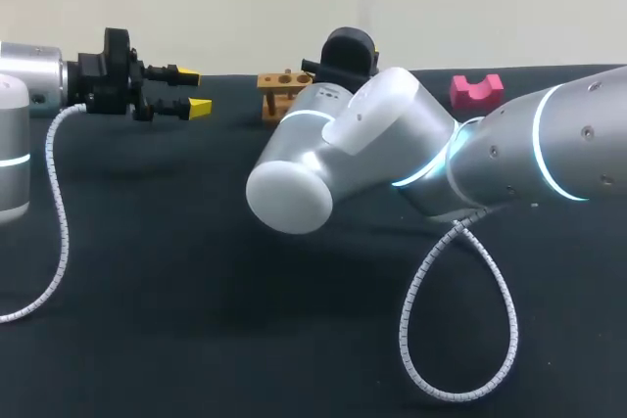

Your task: Grasp the test tube, adjust it, and insert it.

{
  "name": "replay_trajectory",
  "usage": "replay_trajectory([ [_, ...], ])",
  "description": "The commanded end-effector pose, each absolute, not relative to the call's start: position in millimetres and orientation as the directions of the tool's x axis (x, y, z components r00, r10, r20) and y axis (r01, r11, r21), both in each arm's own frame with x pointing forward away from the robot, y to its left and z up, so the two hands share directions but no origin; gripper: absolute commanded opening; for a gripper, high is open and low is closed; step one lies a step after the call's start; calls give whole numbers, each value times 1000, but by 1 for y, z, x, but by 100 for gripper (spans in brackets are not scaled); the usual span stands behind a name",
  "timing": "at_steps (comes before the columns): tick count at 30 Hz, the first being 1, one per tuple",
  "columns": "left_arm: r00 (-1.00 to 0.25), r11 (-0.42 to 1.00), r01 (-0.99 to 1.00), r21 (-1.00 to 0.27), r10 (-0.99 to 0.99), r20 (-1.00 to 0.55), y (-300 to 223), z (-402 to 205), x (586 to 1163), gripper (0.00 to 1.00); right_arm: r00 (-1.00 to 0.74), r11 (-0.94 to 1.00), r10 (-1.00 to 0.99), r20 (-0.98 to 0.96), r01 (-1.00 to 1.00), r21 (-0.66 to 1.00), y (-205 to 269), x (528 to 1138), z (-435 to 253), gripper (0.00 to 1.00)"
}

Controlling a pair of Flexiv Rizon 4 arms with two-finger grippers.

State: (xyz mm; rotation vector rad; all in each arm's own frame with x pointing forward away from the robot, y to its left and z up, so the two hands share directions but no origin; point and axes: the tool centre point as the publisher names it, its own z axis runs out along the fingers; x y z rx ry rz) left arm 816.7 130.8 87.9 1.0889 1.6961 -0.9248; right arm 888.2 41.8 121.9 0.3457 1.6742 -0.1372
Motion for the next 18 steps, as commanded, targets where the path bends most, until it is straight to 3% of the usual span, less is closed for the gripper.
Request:
replay_trajectory([
  [1,-212,336,935,-116,266,-940,131,87,815,100,-96,946,147,-984,304,112,43,886,121,0],
  [3,-212,336,935,-116,266,-940,131,87,815,100,-97,945,147,-984,308,111,43,885,121,0],
  [4,-212,336,935,-116,266,-940,131,87,815,100,-97,944,147,-984,309,110,43,885,121,11],
  [7,-212,336,935,-116,266,-940,131,87,815,100,-98,944,145,-985,313,108,42,883,121,22],
  [9,-212,336,935,-116,266,-940,131,87,815,100,-99,943,145,-985,315,107,42,882,121,38],
  [11,-212,336,935,-116,266,-940,131,87,815,100,-99,942,144,-985,318,106,42,880,122,39],
  [13,-212,336,935,-116,266,-940,131,87,815,100,-99,941,144,-985,320,106,41,880,122,48],
  [14,-212,336,935,-116,266,-940,131,87,815,100,-99,941,144,-985,321,105,41,879,122,63],
  [16,-212,336,935,-116,266,-940,131,87,815,100,-98,940,144,-985,324,105,40,878,123,49],
  [18,-212,336,935,-116,266,-940,131,87,815,100,-96,939,144,-985,327,105,40,878,124,55],
])
